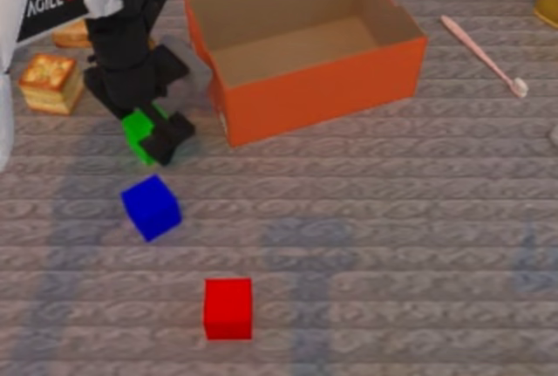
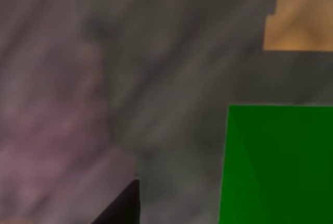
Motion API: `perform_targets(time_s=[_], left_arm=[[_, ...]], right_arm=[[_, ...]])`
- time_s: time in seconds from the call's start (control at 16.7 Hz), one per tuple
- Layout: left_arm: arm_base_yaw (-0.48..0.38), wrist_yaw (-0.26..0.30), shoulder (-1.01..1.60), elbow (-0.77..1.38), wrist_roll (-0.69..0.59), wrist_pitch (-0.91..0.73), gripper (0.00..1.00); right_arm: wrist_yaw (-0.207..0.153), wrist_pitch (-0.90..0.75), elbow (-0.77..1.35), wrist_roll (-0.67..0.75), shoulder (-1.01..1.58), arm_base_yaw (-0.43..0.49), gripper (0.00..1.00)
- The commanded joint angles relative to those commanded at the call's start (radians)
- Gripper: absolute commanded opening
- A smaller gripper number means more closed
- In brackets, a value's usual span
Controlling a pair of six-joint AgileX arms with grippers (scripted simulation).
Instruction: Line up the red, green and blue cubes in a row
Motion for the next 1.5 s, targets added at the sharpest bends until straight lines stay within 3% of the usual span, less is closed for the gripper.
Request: perform_targets(time_s=[0.54, 1.14, 1.5], left_arm=[[0.0, 0.0, 0.0, 0.0, 0.0, 0.0, 0.02], [-0.002, 0.003, -0.007, 0.003, -0.001, -0.006, 0.0], [0.011, 0.002, -0.035, 0.165, -0.001, -0.204, 0.0]], right_arm=[[0.0, 0.0, 0.0, 0.0, 0.0, 0.0, 1.0], [0.0, 0.0, 0.0, 0.0, 0.0, 0.0, 1.0], [0.0, 0.0, 0.0, 0.0, 0.0, 0.0, 1.0]])
